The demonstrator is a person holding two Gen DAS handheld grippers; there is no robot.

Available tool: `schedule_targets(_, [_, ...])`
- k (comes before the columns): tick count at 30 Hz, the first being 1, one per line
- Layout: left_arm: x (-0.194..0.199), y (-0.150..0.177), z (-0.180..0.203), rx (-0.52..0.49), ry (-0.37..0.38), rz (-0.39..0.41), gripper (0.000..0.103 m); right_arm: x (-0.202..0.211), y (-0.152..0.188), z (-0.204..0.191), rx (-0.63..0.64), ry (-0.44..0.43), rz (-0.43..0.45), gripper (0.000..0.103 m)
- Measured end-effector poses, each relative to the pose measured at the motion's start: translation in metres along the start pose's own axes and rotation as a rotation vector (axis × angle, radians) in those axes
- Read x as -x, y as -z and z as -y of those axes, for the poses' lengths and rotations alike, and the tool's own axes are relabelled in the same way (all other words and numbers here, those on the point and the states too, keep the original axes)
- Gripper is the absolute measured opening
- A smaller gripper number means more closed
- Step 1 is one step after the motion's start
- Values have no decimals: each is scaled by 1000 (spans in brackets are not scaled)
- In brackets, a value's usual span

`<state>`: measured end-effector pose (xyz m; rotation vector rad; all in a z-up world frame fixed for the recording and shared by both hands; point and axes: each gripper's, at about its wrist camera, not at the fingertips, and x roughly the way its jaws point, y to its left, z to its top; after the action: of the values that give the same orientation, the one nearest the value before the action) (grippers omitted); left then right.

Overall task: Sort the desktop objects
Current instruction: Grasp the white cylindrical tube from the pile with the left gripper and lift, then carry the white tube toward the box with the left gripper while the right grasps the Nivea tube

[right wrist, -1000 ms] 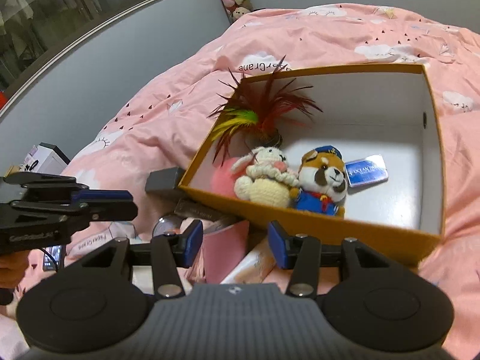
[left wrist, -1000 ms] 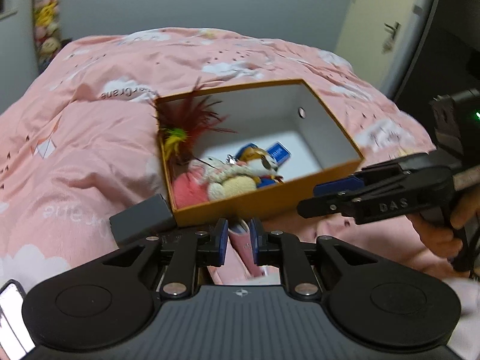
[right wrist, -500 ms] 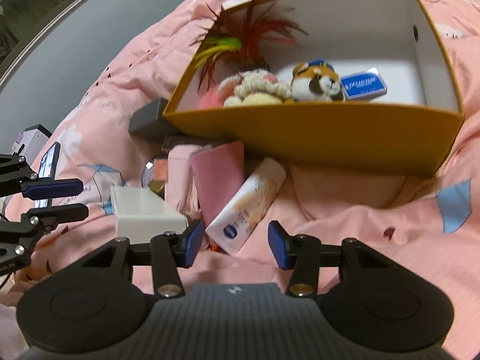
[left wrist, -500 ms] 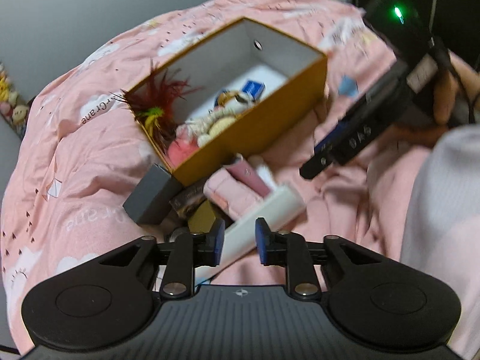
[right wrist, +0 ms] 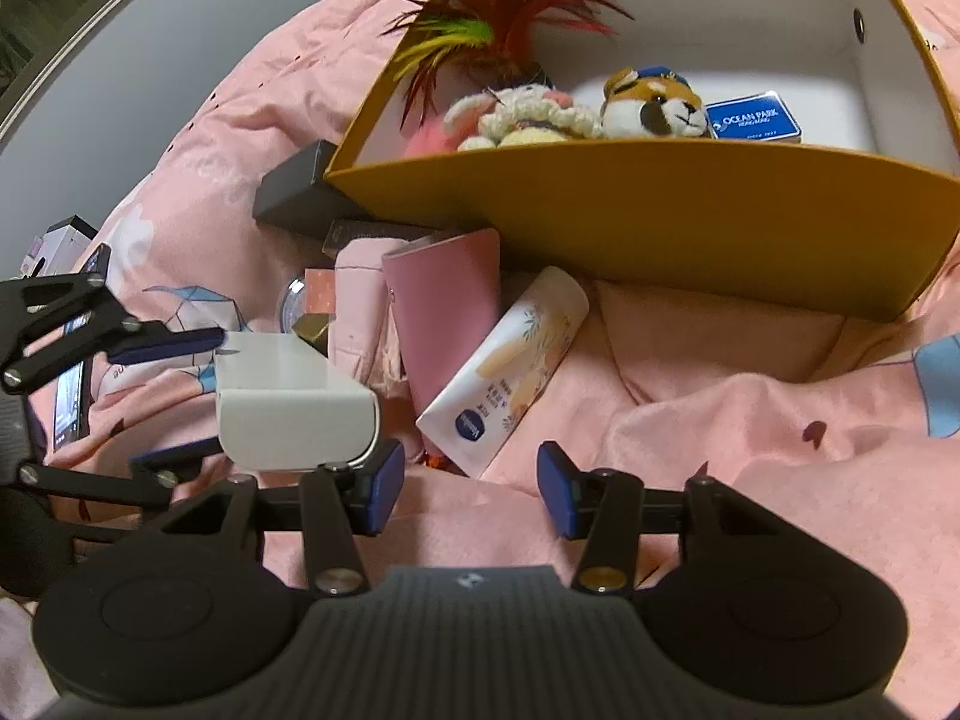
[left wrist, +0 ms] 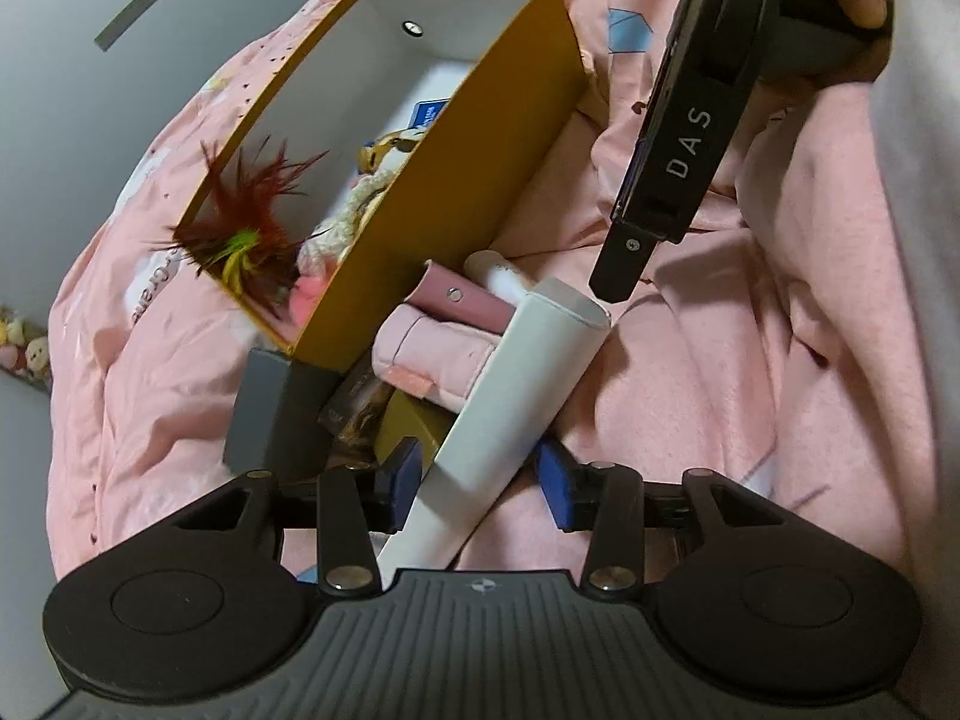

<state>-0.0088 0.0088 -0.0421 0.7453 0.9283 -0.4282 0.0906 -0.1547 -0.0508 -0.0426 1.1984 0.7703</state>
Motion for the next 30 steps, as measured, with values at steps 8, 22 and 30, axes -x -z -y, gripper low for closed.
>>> schedule_targets(8, [-14,0,-4,70,26,15,51,-7,-1,3,-8,-7,-23,53])
schedule_targets(22, [1,0,-10,240,3,73,46,-4,-4,9,-31,11,9,56])
schedule_targets(30, [22,4,-67,607,95,108,40,-10,-9,-4,47,4,16,55])
